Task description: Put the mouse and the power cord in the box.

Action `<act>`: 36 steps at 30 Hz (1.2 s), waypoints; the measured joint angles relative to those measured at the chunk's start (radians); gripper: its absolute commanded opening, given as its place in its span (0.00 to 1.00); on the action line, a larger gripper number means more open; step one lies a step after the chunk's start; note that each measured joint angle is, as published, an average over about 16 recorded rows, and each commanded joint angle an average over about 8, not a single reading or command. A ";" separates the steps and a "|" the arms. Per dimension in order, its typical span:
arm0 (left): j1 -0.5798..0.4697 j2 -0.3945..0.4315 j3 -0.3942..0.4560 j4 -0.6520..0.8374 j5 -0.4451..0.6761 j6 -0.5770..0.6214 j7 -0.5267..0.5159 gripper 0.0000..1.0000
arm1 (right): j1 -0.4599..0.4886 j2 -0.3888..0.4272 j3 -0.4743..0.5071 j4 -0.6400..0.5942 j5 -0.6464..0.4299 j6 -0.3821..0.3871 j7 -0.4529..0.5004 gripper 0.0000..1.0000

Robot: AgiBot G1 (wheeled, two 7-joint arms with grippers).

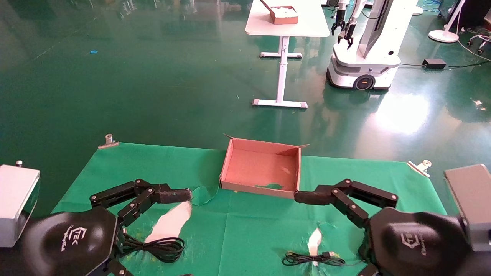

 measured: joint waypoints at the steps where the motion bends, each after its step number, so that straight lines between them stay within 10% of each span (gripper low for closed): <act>1: 0.000 0.000 0.000 0.000 0.000 0.000 0.000 1.00 | 0.000 0.000 0.000 0.000 0.000 0.000 0.000 1.00; 25: -0.003 -0.005 0.010 -0.005 0.028 -0.001 -0.001 1.00 | -0.002 0.009 -0.007 0.006 -0.030 0.002 -0.010 1.00; 36: -0.132 0.014 0.170 -0.025 0.452 -0.022 -0.102 1.00 | 0.040 0.020 -0.087 0.040 -0.320 0.057 -0.047 1.00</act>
